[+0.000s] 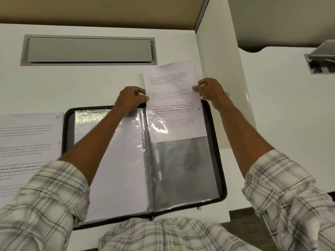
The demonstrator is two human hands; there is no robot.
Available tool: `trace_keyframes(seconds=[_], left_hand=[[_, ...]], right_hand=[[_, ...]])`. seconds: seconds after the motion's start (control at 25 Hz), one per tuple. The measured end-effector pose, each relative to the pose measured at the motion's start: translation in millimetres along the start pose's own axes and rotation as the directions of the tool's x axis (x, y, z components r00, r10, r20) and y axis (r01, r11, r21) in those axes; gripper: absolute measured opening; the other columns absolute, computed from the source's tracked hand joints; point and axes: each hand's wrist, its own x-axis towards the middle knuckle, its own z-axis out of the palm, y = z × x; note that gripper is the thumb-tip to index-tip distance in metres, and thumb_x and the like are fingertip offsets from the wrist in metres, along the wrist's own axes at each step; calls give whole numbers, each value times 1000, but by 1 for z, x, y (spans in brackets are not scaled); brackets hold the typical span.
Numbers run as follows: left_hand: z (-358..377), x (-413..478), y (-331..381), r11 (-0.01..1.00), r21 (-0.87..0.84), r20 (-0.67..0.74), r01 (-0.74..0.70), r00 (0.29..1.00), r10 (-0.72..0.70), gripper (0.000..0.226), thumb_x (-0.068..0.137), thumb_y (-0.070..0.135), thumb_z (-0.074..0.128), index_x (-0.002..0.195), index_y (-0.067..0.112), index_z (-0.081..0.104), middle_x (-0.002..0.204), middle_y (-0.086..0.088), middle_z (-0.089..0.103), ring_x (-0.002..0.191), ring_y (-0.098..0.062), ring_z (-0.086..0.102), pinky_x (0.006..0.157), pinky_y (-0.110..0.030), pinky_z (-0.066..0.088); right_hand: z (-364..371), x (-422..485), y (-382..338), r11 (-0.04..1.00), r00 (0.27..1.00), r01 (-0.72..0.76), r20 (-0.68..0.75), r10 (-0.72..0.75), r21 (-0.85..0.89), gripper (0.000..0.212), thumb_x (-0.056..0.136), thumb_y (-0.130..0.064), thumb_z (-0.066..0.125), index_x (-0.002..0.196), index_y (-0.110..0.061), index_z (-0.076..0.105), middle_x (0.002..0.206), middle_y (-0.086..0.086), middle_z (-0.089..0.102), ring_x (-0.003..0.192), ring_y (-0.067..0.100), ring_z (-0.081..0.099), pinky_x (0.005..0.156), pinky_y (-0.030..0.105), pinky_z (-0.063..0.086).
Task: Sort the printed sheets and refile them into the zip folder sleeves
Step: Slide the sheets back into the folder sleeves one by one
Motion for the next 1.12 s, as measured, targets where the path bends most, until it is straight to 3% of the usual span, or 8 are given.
trace_keyframes(seconds=[0.2, 0.32, 0.4, 0.64, 0.84, 0.96, 1.04, 1.12], left_hand=[[-6, -3, 8, 978, 209, 22, 9, 1000, -14, 27, 64, 47, 76, 79, 25, 73, 86, 10, 73, 96, -25, 71, 101, -48, 53], [-1, 6, 25, 992, 128, -103, -14, 994, 27, 28, 85, 35, 79, 103, 16, 71, 97, 1, 71, 95, -22, 67, 91, -38, 53], [6, 11, 31, 999, -25, -116, -37, 993, 34, 34, 89, 23, 79, 119, 12, 68, 102, -8, 73, 95, -23, 70, 90, -39, 59], [8, 8, 12, 999, 24, 18, -27, 999, 26, 42, 86, 16, 82, 125, 15, 68, 100, -3, 77, 98, -22, 74, 96, -45, 58], [1, 7, 18, 998, -47, 14, -46, 999, 47, 46, 85, 18, 85, 127, 15, 67, 103, -5, 74, 97, -23, 74, 90, -41, 62], [2, 11, 22, 988, -61, -76, -141, 988, 136, 34, 90, 13, 79, 123, 16, 71, 99, -6, 65, 92, -23, 69, 86, -42, 63], [2, 12, 21, 986, 11, -35, -166, 985, 166, 30, 90, 8, 77, 116, 21, 75, 98, -9, 66, 92, -30, 71, 88, -43, 63], [1, 10, 18, 982, 89, 71, -167, 984, 161, 30, 89, 6, 78, 112, 24, 76, 97, -7, 67, 96, -32, 72, 91, -40, 62]], right_hand=[[7, 2, -13, 991, 991, 133, -6, -133, -27, 34, 92, -22, 74, 122, -8, 62, 109, 12, 72, 95, 25, 69, 86, 40, 57], [7, -2, -4, 980, 989, 127, 97, -113, -153, 29, 94, -19, 70, 121, -8, 64, 107, 12, 71, 90, 23, 67, 76, 35, 58], [2, -4, 0, 983, 986, 96, 151, -72, -155, 29, 93, -17, 72, 120, -7, 65, 110, 12, 72, 95, 27, 70, 84, 40, 61], [-1, 6, -6, 969, 982, 163, -64, -177, -186, 28, 92, -19, 74, 118, -10, 67, 112, 9, 72, 97, 23, 67, 84, 33, 54], [-2, 15, 7, 974, 994, 95, 74, -81, -207, 26, 89, -12, 76, 113, -5, 69, 112, 17, 71, 104, 36, 69, 95, 50, 57], [-3, 16, 7, 960, 994, 84, 84, -64, -268, 27, 89, -12, 77, 114, -5, 70, 111, 14, 71, 104, 32, 69, 97, 45, 56], [-1, 16, 2, 952, 992, 130, 43, -122, -279, 34, 87, -12, 79, 118, -9, 68, 113, 8, 69, 103, 25, 67, 97, 37, 54], [6, 14, -6, 901, 959, 275, 22, -284, -336, 39, 88, -12, 77, 125, -12, 66, 122, 6, 69, 108, 22, 65, 99, 30, 49]])
